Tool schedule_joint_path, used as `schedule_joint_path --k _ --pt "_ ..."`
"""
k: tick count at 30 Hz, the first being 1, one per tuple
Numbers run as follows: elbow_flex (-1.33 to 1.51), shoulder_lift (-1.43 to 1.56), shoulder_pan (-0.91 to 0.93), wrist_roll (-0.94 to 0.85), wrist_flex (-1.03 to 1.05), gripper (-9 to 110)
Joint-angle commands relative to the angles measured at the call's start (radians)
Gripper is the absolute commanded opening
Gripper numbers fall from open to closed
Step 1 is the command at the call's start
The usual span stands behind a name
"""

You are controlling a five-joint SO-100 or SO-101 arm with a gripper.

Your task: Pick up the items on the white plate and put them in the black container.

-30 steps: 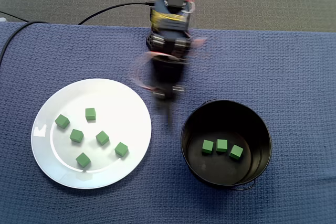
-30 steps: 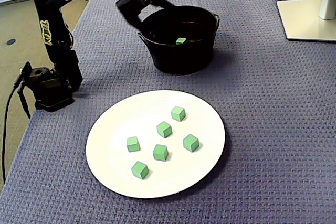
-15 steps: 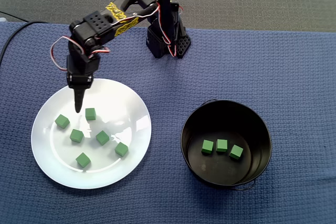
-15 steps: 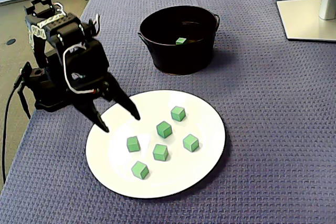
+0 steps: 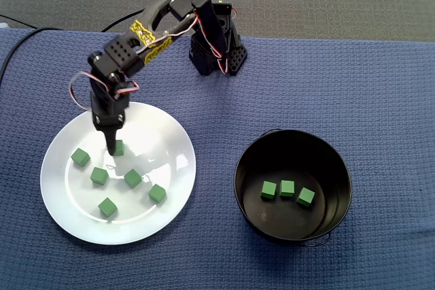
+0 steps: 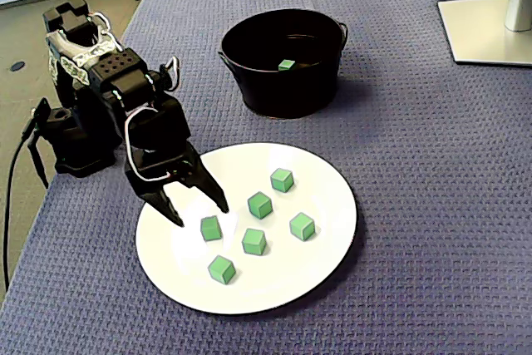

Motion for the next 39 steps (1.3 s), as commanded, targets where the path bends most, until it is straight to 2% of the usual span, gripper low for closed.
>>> schedule_joint_path --k 1,8,22,29,35,39 --pt "0.015 0.000 -0.023 0.000 -0.041 22" --pt "0.052 -0.048 -0.017 -0.029 -0.160 20" --pt "0.080 -0.078 -0.037 -0.029 -0.192 15" --pt "0.095 -0.069 -0.055 0.003 -0.183 0" --pt "0.104 -0.011 -0.069 0.034 -0.153 0" --pt "-0.003 0.140 -0.091 0.156 -0.031 0"
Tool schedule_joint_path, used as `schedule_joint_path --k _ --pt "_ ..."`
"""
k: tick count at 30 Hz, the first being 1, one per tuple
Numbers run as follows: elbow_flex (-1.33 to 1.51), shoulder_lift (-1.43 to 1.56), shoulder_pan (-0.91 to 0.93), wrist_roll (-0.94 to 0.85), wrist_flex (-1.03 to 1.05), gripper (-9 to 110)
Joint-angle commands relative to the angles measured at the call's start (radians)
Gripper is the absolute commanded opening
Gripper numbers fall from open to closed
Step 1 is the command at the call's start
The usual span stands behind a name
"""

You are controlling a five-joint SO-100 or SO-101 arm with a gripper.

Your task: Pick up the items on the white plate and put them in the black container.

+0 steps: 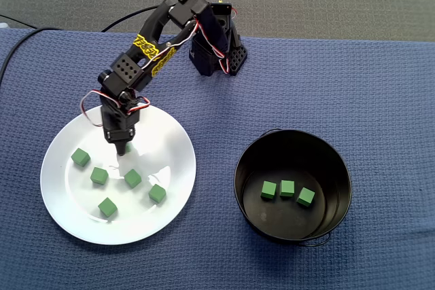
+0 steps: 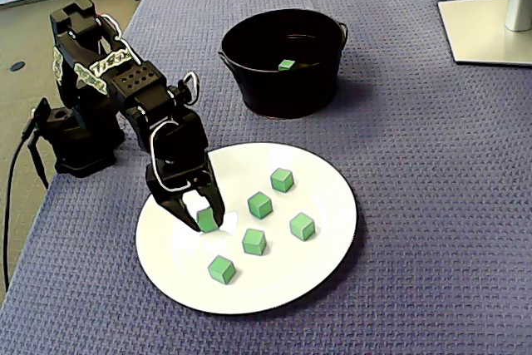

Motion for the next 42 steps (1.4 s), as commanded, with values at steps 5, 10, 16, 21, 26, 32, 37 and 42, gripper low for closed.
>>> schedule_joint_path --k 5,10,16,21,26,32,37,42 --pt "-0.410 0.430 -0.130 0.314 0.284 0" --pt "-0.767 0.528 -0.485 0.422 0.485 0" --pt "-0.658 0.531 -0.956 0.520 0.503 0" --pt "-0.258 0.423 -1.032 0.580 0.295 0" --pt "0.000 0.325 -1.071 0.597 0.058 0" --pt "0.012 0.268 -1.101 0.638 0.006 0" --pt "0.017 0.278 -1.101 0.634 -0.002 15" --pt "-0.037 0.319 -1.074 0.634 0.069 27"
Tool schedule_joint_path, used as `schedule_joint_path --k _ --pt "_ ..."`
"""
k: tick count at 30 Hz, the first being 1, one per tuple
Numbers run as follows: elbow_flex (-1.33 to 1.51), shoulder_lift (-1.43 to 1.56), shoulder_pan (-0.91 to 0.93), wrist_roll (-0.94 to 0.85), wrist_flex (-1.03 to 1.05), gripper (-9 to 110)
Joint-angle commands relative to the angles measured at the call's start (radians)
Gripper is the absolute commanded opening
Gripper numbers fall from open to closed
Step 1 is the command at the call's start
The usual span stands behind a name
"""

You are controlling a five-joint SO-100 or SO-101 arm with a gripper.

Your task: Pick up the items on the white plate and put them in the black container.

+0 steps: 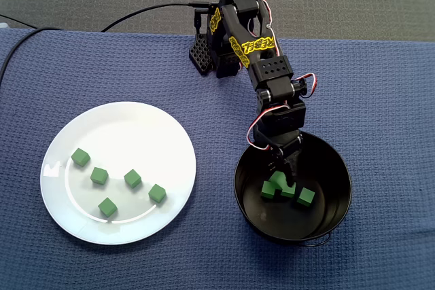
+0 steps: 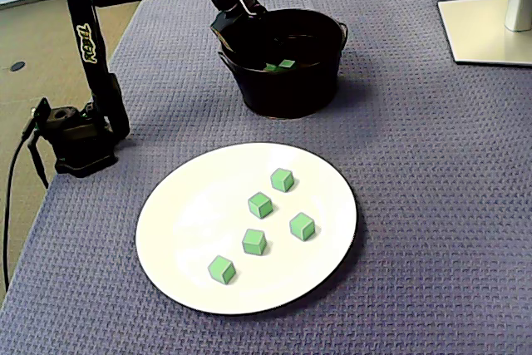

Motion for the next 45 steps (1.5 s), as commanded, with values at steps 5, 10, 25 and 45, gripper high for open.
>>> schedule_joint_path --k 5,10,25,45 --pt "-0.293 0.149 0.147 -0.006 0.252 28" --pt "-0.770 0.156 0.497 0.101 0.522 23" --pt "-0.684 -0.167 0.902 0.365 0.611 30" --pt "-0.769 -0.594 0.683 0.371 0.460 28"
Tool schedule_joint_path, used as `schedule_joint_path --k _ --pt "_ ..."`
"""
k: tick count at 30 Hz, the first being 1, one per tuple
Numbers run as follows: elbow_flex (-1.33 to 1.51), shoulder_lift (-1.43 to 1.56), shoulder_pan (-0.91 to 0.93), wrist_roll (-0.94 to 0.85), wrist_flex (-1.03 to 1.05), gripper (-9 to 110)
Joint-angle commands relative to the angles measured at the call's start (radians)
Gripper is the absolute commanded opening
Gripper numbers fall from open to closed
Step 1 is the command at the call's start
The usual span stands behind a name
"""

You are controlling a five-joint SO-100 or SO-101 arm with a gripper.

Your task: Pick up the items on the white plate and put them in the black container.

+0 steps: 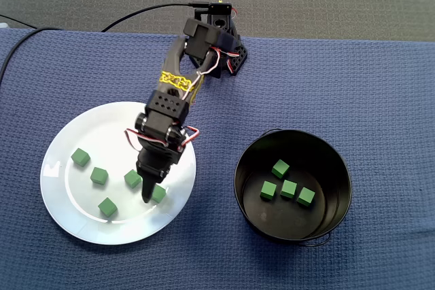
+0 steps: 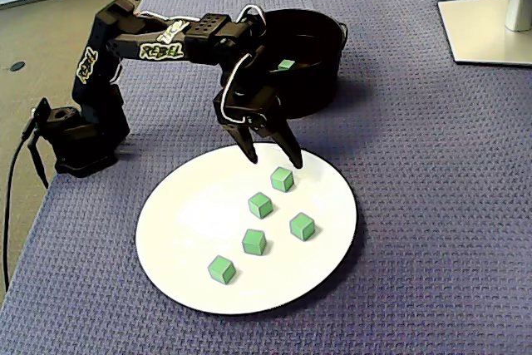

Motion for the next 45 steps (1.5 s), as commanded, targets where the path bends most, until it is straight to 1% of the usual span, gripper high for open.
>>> schedule_joint_path --k 1,7,14,23,28,33,38,41,45 --pt "-0.107 -0.028 -0.012 0.002 -0.003 28" --pt "-0.184 -0.107 -0.003 -0.014 -0.011 27" --pt "-0.235 -0.179 -0.012 -0.008 -0.023 24" --pt "-0.247 -0.207 -0.032 -0.002 -0.023 0" --pt "-0.265 -0.176 -0.018 -0.005 0.014 0" --pt "-0.293 -0.032 0.014 -0.031 0.077 0" --pt "-0.391 0.181 -0.012 -0.120 0.161 0" --pt "-0.462 0.330 -0.089 -0.199 0.178 0" --pt "-0.514 0.503 -0.281 -0.364 0.183 0"
